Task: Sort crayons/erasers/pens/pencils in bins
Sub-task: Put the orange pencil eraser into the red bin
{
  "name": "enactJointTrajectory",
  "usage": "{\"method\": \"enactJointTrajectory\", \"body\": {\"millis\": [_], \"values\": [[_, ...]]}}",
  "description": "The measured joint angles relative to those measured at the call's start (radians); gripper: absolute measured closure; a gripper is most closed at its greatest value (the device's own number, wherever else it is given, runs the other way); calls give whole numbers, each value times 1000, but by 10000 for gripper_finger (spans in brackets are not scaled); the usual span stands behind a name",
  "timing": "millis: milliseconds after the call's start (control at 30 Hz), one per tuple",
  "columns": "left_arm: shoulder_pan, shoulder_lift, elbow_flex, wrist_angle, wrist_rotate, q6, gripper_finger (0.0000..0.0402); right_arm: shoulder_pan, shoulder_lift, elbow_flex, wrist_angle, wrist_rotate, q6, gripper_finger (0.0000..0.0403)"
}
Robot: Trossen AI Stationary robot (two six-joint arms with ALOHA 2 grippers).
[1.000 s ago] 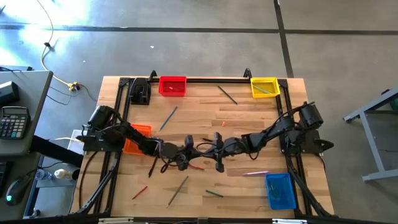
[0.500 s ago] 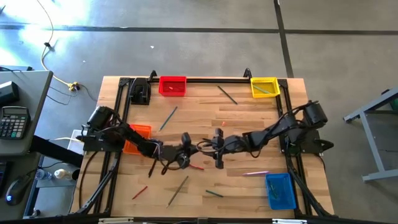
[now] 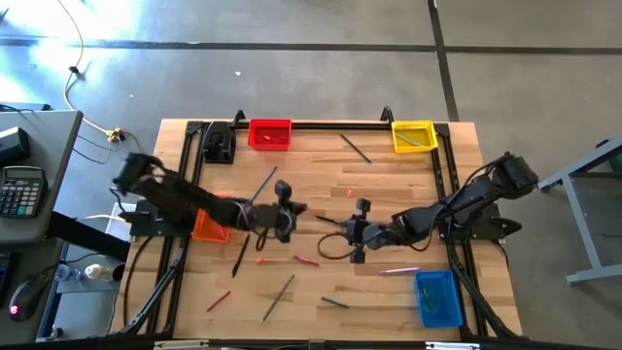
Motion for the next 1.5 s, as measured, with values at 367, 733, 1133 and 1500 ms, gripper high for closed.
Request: {"method": "enactJointTrajectory", "body": {"millis": [367, 733, 1133, 1500], "values": [[403, -271, 154, -576, 60, -336, 401, 89, 0, 0, -10, 99, 59, 392], [816, -10, 402, -748, 367, -401, 401, 119, 0, 0, 25, 129, 51, 399], [908, 177, 500, -830, 432, -400, 401, 119, 0, 0, 44, 129, 44, 399], [990, 186, 500, -829, 483, -408, 401, 119, 0, 0, 53, 132, 43, 399]]}}
